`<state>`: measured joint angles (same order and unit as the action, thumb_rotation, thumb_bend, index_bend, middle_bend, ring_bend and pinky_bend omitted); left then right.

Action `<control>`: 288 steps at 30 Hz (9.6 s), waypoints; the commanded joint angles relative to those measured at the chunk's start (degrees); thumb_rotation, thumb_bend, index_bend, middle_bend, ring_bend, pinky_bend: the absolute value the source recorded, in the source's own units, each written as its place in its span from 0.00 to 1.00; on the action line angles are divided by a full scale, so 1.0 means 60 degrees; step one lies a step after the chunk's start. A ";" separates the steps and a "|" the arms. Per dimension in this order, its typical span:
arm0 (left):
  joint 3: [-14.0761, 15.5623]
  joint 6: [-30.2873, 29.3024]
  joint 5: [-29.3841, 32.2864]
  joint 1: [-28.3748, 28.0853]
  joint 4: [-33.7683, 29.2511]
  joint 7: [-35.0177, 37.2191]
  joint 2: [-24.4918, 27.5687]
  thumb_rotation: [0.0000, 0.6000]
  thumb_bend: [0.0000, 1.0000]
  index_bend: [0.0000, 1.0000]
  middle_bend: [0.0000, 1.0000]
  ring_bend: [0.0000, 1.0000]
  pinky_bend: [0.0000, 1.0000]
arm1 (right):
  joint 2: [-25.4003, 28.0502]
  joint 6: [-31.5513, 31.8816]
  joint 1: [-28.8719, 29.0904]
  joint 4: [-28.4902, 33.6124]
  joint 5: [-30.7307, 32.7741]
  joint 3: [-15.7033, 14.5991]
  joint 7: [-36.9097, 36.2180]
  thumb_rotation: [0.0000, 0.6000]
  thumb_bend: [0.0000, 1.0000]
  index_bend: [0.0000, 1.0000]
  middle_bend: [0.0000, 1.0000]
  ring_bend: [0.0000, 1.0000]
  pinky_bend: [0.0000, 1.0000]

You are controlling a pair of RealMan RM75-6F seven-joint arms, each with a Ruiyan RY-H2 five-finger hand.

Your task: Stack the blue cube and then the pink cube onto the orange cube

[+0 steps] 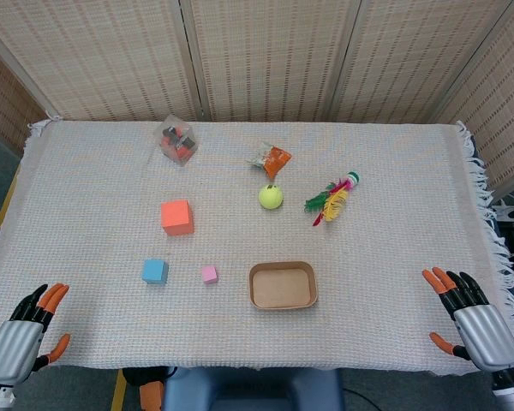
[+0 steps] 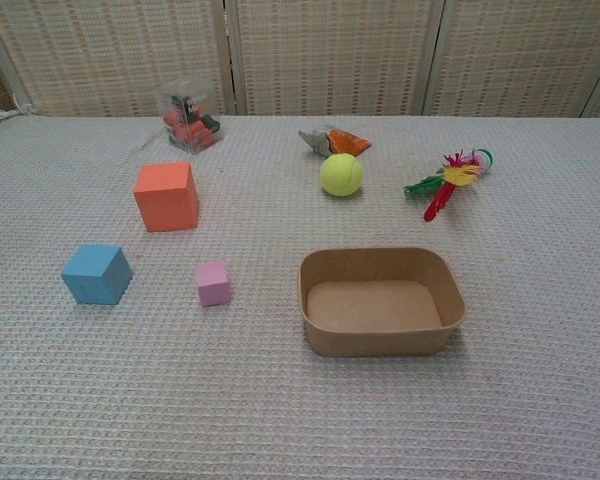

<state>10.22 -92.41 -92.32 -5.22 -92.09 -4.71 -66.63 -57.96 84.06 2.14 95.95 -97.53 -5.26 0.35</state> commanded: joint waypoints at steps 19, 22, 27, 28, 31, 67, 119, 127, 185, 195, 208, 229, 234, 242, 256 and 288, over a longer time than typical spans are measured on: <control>-0.2358 0.5638 0.2848 -0.3566 -0.1268 -0.3766 -0.1364 1.00 0.36 0.05 0.79 0.80 0.95 | -0.0071 -0.0326 0.0161 0.0074 0.0117 0.0043 0.0127 1.00 0.10 0.00 0.00 0.00 0.00; -0.2633 0.5806 0.3490 -0.3868 -0.1025 -0.4152 -0.1777 1.00 0.35 0.04 0.90 0.90 0.99 | -0.0019 -0.0308 0.0142 0.0080 0.0203 0.0062 0.0079 1.00 0.10 0.00 0.00 0.00 0.00; -0.2776 0.6236 0.4287 -0.4299 -0.0757 -0.4477 -0.2179 1.00 0.35 0.07 1.00 1.00 1.00 | 0.0022 -0.0253 0.0109 0.0074 0.0345 0.0124 0.0016 1.00 0.10 0.00 0.00 0.00 0.00; -0.2805 0.6274 0.4384 -0.4366 -0.0703 -0.4489 -0.2260 1.00 0.34 0.08 1.00 1.00 1.00 | 0.0026 -0.0244 0.0106 0.0074 0.0352 0.0130 0.0007 1.00 0.10 0.00 0.00 0.00 0.00; -0.2870 0.6263 0.4590 -0.4539 -0.0483 -0.4522 -0.2483 1.00 0.34 0.10 1.00 1.00 1.00 | 0.0056 -0.0222 0.0098 0.0074 0.0336 0.0123 -0.0045 1.00 0.10 0.00 0.00 0.00 0.00; -0.3074 0.4703 0.4762 -0.4359 -0.0701 -0.3664 -0.2286 1.00 0.33 0.55 1.00 1.00 1.00 | 0.0041 -0.0287 0.0115 0.0108 0.0351 0.0128 0.0014 1.00 0.10 0.00 0.00 0.00 0.00; -0.4687 0.4490 1.1768 -0.9216 0.1328 -0.8554 -0.3774 1.00 0.34 0.57 1.00 1.00 1.00 | 0.0325 -0.0173 0.0092 0.0097 0.0598 0.0282 -0.0622 1.00 0.10 0.00 0.00 0.00 0.00; -0.4604 0.4648 1.1772 -0.9183 0.1633 -0.8334 -0.3785 1.00 0.34 0.49 1.00 1.00 1.00 | 0.0306 -0.0236 0.0106 0.0099 0.0669 0.0307 -0.0559 1.00 0.10 0.00 0.00 0.00 0.00; -0.2012 0.2978 0.6260 -0.5244 -0.2736 -0.5984 -0.4289 1.00 0.30 0.13 1.00 1.00 1.00 | 0.0487 0.0732 -0.0164 -0.0199 -0.1143 -0.0369 -0.1256 1.00 0.10 0.00 0.00 0.00 0.00; -0.3169 0.3185 0.7990 -0.6124 -0.1009 -0.7636 -0.5914 1.00 0.29 0.16 1.00 1.00 1.00 | 0.0603 0.0931 -0.0216 -0.0291 -0.1078 -0.0355 -0.1566 1.00 0.10 0.00 0.00 0.00 0.00; -0.3458 0.3325 0.8449 -0.6460 0.0315 -0.7977 -0.6454 1.00 0.30 0.29 1.00 1.00 1.00 | 0.0691 0.1057 -0.0252 -0.0385 -0.0992 -0.0320 -0.1841 1.00 0.10 0.00 0.00 0.00 0.00; -0.3162 0.2869 0.7191 -0.6096 -0.0320 -0.7741 -0.5717 1.00 0.30 0.53 1.00 1.00 1.00 | 0.0626 0.0875 -0.0213 -0.0297 -0.0870 -0.0276 -0.1614 1.00 0.10 0.00 0.00 0.00 0.00; -0.3171 0.2615 0.6733 -0.5990 -0.1524 -0.7841 -0.4768 1.00 0.30 0.53 1.00 1.00 1.00 | 0.0626 0.0834 -0.0199 -0.0274 -0.0843 -0.0268 -0.1591 1.00 0.10 0.00 0.00 0.00 0.00; -0.3816 0.2450 0.6647 -0.5957 -0.2647 -0.7629 -0.3441 1.00 0.31 0.54 1.00 1.00 1.00 | 0.0606 0.0767 -0.0173 -0.0237 -0.0739 -0.0217 -0.1567 1.00 0.10 0.00 0.00 0.00 0.00; -0.5217 0.3561 0.8140 -0.7135 -0.1359 -0.7562 -0.2922 1.00 0.31 0.55 1.00 1.00 1.00 | 0.0520 0.0555 -0.0130 -0.0138 -0.0289 -0.0033 -0.1323 1.00 0.10 0.00 0.00 0.00 0.00; -0.4556 0.4703 0.8753 -0.8148 0.1049 -0.7088 -0.3101 1.00 0.31 0.53 1.00 1.00 1.00 | 0.0436 0.0333 -0.0118 0.0023 0.0175 0.0182 -0.1000 1.00 0.10 0.00 0.00 0.00 0.00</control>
<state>-17.21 -64.33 -39.93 -54.03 -85.92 -47.29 -85.25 -55.35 86.05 1.43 96.08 -96.48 -4.17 -5.64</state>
